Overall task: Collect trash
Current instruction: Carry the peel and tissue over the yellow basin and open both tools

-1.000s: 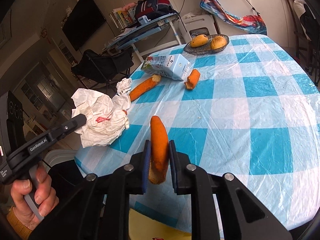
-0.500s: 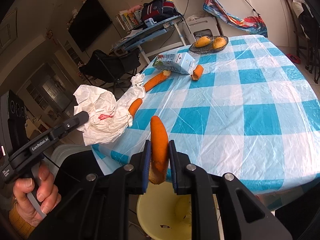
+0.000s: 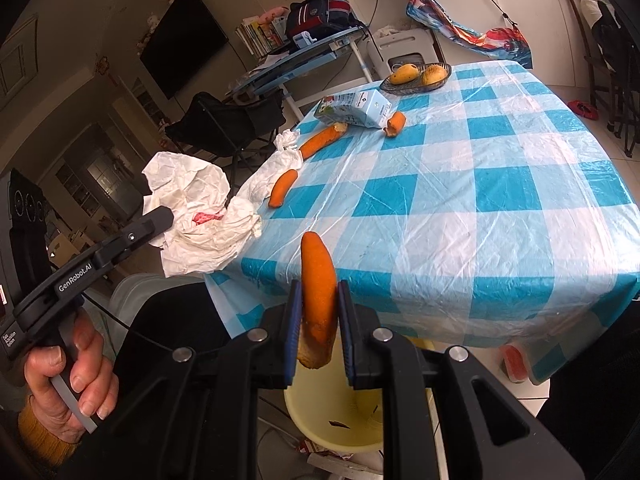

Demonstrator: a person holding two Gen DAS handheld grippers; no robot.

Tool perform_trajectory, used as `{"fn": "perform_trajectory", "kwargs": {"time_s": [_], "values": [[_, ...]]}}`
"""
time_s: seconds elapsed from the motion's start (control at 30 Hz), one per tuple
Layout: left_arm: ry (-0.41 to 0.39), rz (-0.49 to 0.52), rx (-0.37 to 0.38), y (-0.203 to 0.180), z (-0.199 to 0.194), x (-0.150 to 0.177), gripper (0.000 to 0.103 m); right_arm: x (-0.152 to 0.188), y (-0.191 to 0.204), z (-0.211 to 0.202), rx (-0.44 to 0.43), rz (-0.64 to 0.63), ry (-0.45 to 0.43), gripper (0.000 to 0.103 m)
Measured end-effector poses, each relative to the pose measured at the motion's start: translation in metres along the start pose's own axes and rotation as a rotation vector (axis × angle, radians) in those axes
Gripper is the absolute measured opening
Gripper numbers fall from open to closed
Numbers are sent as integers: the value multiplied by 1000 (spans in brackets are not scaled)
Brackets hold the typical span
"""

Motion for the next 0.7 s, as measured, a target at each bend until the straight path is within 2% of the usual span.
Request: {"fn": "perform_trajectory", "kwargs": {"time_s": [0.7], "values": [[2,15,1,-4,-29,27,7,23,17,-11,19,-30,25,19]]}}
Point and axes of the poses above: each gripper's, at about its wrist camera, not at the fingertips, and z roughly the way its jaws point, y to its left, x to its underside, the point moved 3 cm from there along z, roughly the way its jaws point, and after that the axes turned 6 degrees about x, right-handed, at the moved point
